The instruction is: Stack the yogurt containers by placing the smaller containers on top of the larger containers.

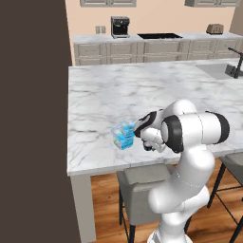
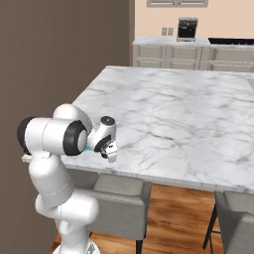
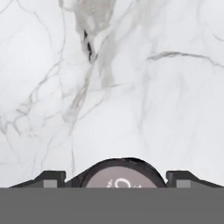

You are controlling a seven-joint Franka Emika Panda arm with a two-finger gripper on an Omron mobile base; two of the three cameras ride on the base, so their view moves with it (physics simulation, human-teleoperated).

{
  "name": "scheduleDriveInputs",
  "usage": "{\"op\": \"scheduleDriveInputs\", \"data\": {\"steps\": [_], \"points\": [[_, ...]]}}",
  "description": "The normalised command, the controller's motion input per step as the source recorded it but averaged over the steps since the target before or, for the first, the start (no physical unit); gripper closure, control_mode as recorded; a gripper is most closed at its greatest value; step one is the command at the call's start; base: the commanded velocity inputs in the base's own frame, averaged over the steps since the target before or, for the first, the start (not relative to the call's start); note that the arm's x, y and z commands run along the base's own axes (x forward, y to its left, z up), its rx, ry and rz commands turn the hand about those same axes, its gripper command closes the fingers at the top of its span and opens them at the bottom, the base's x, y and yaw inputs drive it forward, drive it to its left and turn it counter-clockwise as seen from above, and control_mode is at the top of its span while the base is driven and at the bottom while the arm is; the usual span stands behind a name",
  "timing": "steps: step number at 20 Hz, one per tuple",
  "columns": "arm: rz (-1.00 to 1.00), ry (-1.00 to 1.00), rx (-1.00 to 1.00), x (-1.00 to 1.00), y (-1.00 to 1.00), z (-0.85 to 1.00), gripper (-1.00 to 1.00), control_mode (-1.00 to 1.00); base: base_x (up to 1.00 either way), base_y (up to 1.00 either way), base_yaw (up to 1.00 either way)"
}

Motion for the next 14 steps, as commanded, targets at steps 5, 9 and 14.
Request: {"op": "scheduleDriveInputs", "data": {"steps": [5,9,14], "points": [[0.00,0.00,0.00,0.05,0.02,-0.05,1.00,-1.00,0.00,0.00,0.00],[0.00,0.00,0.00,0.00,0.00,0.01,1.00,-1.00,0.00,0.00,0.00],[0.00,0.00,0.03,-0.11,-0.10,0.25,1.00,-1.00,0.00,0.00,0.00]]}}
